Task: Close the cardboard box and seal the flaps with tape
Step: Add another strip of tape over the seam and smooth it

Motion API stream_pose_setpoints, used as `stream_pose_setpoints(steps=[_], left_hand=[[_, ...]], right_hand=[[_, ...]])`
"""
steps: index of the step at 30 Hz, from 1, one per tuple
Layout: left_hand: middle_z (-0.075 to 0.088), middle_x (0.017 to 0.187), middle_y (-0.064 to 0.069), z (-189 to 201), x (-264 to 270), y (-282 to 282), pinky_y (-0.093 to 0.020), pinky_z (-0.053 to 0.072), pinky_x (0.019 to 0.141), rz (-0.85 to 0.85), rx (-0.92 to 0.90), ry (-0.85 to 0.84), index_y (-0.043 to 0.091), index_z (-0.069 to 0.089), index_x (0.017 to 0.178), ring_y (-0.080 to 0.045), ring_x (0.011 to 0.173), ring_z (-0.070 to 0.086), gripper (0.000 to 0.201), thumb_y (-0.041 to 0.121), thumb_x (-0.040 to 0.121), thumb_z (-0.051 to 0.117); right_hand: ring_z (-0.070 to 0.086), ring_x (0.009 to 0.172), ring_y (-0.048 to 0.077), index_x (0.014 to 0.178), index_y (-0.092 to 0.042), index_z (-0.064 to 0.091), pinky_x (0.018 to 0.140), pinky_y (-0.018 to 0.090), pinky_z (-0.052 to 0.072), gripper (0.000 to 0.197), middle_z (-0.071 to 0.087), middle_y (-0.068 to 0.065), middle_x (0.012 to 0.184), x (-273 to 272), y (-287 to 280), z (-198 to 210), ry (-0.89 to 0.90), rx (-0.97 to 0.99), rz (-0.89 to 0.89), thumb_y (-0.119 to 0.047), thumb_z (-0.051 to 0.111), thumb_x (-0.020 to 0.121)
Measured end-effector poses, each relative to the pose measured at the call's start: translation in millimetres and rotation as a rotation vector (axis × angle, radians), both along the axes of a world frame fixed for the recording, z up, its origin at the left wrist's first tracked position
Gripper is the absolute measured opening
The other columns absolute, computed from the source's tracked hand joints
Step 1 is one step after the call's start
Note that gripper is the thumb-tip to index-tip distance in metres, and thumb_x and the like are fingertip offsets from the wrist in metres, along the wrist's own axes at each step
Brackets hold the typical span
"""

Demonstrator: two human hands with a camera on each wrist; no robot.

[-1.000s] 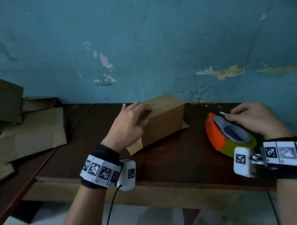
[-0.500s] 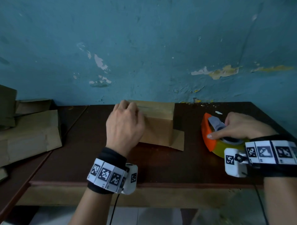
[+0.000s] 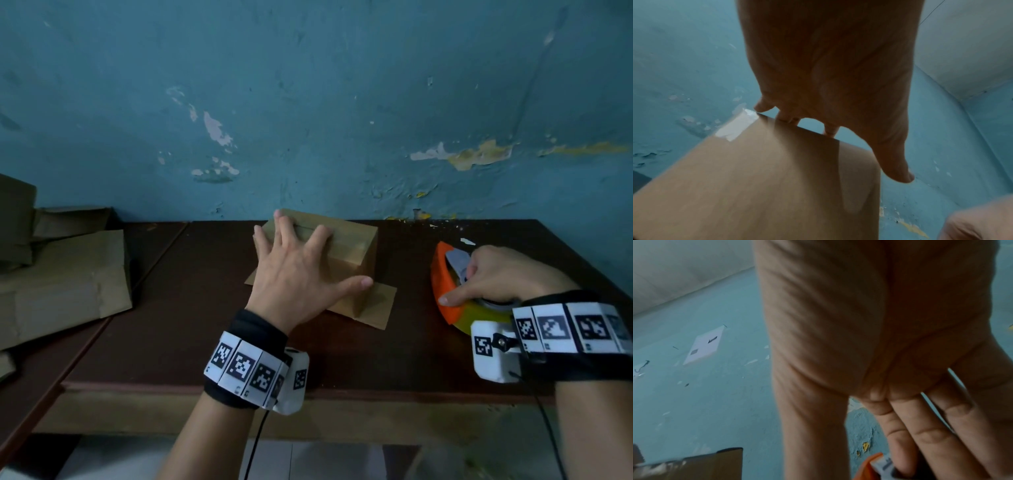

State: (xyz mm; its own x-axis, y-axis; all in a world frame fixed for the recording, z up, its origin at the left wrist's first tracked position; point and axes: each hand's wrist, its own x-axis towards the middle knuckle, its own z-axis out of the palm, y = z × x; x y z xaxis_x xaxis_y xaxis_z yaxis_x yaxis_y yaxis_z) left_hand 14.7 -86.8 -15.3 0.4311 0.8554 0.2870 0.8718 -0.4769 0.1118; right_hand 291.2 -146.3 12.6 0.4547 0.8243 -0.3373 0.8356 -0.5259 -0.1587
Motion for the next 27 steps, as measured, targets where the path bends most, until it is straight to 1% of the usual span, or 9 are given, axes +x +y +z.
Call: stream_pose_setpoints(steps=[3,5,8,11,14,17,22,24,27], left_hand=[[0.033,0.152,-0.032,4,8,-6,-0.063,0.007,0.125,0.031,-0.013,-0.026,0.025,0.042,0.135,-0.045,0.152,0.022,0.101,0.099,0.068,0.027],[0.040,0.152,-0.026,5,11,-7,-0.062,0.010,0.125,0.030,0.004,-0.061,0.024,0.045,0.134,-0.041,0.151,0.028,0.088,0.089,0.076,0.039],[0.040,0.160,-0.015,4,11,-3,-0.053,0.007,0.128,-0.118,0.018,-0.178,0.019,0.050,0.141,-0.032,0.156,0.022,0.067,0.062,0.090,0.057],[0.032,0.167,-0.006,0,4,2,-0.049,0.006,0.130,-0.337,-0.054,-0.307,0.015,0.043,0.155,-0.023,0.158,0.014,0.059,0.033,0.101,0.060],[0.036,0.165,-0.004,-3,-2,7,-0.047,0.012,0.130,-0.463,-0.084,-0.410,0.014,0.048,0.152,-0.021,0.157,0.018,0.055,0.006,0.100,0.061],[0.041,0.162,-0.004,-6,-5,11,-0.046,0.016,0.129,-0.504,-0.108,-0.442,0.015,0.055,0.148,-0.022,0.156,0.023,0.057,-0.008,0.095,0.060],[0.045,0.160,-0.001,-7,-1,10,-0.041,0.015,0.129,-0.490,-0.126,-0.471,0.017,0.057,0.146,-0.015,0.155,0.026,0.054,-0.004,0.096,0.061],[0.046,0.159,0.000,-7,0,9,-0.037,0.015,0.128,-0.467,-0.128,-0.490,0.018,0.058,0.145,-0.012,0.154,0.027,0.051,0.004,0.097,0.065],[0.047,0.158,0.000,-6,-1,7,-0.041,0.018,0.129,-0.457,-0.122,-0.496,0.018,0.057,0.145,-0.011,0.154,0.027,0.050,0.019,0.096,0.070]], right_hand=[[0.063,0.082,0.021,0.086,-0.011,0.063,0.072,0.036,0.049,0.058,0.064,0.008,0.088,2,1,-1,0.005,-0.005,0.001,-0.058,0.088,0.063],[0.061,0.079,0.020,0.086,-0.012,0.059,0.068,0.033,0.047,0.061,0.062,0.007,0.087,2,0,-1,0.005,-0.032,0.004,-0.061,0.087,0.062],[0.063,0.086,0.019,0.096,-0.013,0.058,0.072,0.032,0.051,0.065,0.064,0.007,0.095,0,-2,-1,0.004,-0.094,0.028,-0.059,0.088,0.062],[0.064,0.089,0.021,0.097,-0.011,0.061,0.078,0.034,0.054,0.054,0.065,0.008,0.097,-2,-2,1,0.009,-0.086,0.057,-0.047,0.089,0.067],[0.063,0.084,0.021,0.088,-0.012,0.062,0.065,0.032,0.048,0.041,0.064,0.009,0.093,-3,-5,6,0.032,-0.050,0.058,-0.037,0.090,0.070],[0.060,0.074,0.021,0.078,-0.011,0.059,0.059,0.028,0.041,0.034,0.062,0.008,0.085,1,-8,9,0.059,0.026,0.037,-0.029,0.088,0.071],[0.059,0.062,0.027,0.067,-0.007,0.062,0.062,0.033,0.039,0.024,0.064,0.016,0.071,12,-9,11,0.224,0.348,-0.077,-0.026,0.074,0.077],[0.059,0.060,0.028,0.066,-0.006,0.065,0.062,0.034,0.040,0.036,0.065,0.016,0.066,11,-12,12,0.337,0.469,-0.113,-0.037,0.073,0.082],[0.065,0.065,0.029,0.072,-0.003,0.070,0.067,0.035,0.044,0.053,0.070,0.017,0.070,7,-16,13,0.504,0.673,-0.186,-0.054,0.072,0.085]])
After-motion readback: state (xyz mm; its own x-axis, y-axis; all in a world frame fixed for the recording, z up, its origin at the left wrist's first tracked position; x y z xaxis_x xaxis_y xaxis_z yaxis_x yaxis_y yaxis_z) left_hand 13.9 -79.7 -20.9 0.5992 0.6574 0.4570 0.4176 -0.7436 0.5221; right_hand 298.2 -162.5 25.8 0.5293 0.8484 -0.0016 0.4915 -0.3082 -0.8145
